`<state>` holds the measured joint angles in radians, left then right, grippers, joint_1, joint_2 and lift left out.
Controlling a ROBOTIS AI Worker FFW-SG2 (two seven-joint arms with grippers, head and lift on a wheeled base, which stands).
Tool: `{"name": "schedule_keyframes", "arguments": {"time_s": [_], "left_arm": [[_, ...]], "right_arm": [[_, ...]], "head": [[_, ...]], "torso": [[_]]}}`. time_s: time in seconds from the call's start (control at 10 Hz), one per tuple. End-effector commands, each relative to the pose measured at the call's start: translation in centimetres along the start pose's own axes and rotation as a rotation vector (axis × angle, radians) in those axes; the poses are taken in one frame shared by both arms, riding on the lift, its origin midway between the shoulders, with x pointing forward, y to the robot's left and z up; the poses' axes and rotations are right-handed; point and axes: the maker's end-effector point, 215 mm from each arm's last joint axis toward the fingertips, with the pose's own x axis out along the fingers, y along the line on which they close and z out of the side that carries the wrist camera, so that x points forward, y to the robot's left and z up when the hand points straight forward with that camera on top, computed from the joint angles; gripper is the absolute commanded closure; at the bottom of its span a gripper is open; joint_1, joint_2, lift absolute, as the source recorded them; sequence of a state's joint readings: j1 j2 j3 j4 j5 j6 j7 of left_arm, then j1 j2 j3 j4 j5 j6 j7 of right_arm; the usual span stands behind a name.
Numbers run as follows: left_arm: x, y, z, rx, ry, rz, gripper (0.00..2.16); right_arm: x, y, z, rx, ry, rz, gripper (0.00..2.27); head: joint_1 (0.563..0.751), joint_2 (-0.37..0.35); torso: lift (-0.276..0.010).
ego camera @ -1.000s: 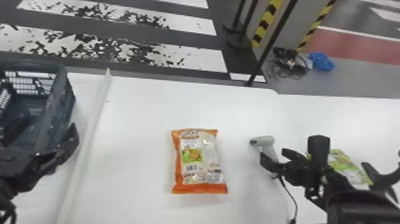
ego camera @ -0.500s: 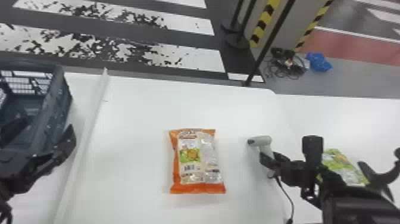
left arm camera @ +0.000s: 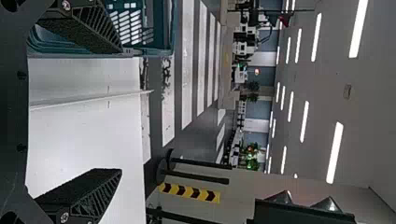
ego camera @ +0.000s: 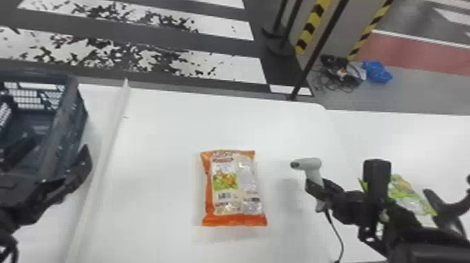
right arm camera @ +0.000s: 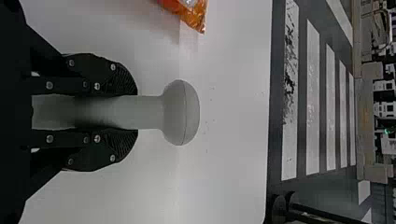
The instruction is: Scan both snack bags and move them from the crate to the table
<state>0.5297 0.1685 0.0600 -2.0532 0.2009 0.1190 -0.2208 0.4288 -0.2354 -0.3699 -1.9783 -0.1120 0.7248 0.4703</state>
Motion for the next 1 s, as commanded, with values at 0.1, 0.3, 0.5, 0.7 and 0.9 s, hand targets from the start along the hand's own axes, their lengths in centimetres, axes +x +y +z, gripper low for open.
{"name": "schedule_keyframes", "arguments": {"time_s": [0.1, 0.3, 0.5, 0.7, 0.9], "left_arm": [[-0.2, 0.1, -0.2, -0.004, 0.000, 0.006, 0.09], [-0.7, 0.4, -0.1, -0.005, -0.011, 0.016, 0.09], [-0.7, 0.4, 0.0, -0.004, -0.013, 0.016, 0.09], [-0.8, 0.4, -0.2, -0.007, -0.010, 0.016, 0.09], [-0.9, 0.4, -0.1, -0.006, -0.012, 0.016, 0.09]], "right_arm": [[-3.5, 5.5, -0.2, 0.009, 0.052, 0.057, 2.25], [-5.7, 9.6, -0.8, 0.018, 0.108, 0.114, 2.25], [-7.0, 13.4, -0.8, 0.006, 0.136, 0.181, 2.25], [-8.0, 17.2, -0.1, -0.009, 0.149, 0.247, 2.25], [-8.6, 20.5, -0.5, -0.029, 0.180, 0.300, 2.25]], "head": [[0.695, -0.204], [0.695, -0.163], [0.695, -0.101], [0.695, -0.040], [0.695, 0.011]], "torso": [[-0.088], [-0.088], [-0.088], [-0.088], [-0.088]]}}
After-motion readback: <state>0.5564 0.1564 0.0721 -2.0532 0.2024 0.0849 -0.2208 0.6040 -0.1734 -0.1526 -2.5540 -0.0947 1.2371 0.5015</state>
